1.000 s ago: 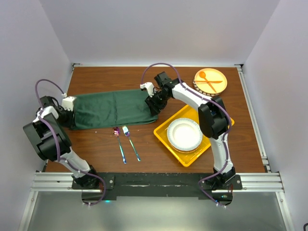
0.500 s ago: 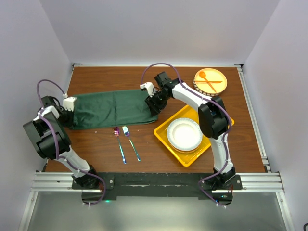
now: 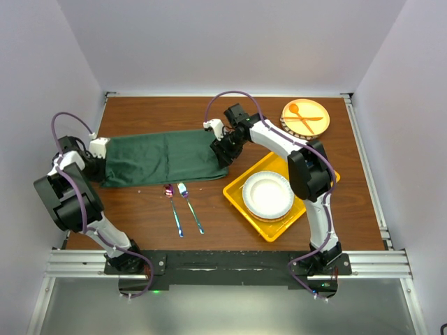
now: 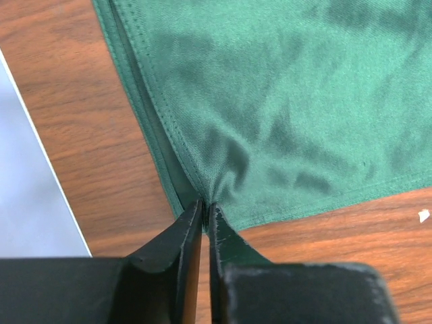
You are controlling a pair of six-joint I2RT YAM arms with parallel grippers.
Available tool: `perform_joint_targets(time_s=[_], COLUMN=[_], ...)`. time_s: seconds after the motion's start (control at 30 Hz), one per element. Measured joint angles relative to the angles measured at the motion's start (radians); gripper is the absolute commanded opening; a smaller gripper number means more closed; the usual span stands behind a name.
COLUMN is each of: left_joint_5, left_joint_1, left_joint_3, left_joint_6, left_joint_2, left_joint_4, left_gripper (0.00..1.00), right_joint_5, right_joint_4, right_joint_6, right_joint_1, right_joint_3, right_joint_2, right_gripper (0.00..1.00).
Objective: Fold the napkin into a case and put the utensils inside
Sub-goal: Fold and flatten the napkin at the center of the board.
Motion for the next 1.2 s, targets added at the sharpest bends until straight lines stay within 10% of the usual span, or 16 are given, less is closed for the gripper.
perform_joint_targets(time_s=[1.03, 1.2], left_joint_5=[-0.087, -0.078], left_joint_1=[-0.005, -0.005], left_joint_3=[0.055, 0.069], left_joint_6=[-0.008, -0.008], left_joint_2=[0.023, 0.032], left_joint_4=[0.015, 0.003], left_gripper=[0.0, 0.31], right_joint_5=[-0.004, -0.005], right_joint_4=[0.005, 0.008], right_joint_6=[0.004, 0.011], right_joint_1=[0.0, 0.0], right_joint_3=[-0.009, -0.017], right_joint_2=[0.0, 0.0], right_gripper=[0.55, 0.56])
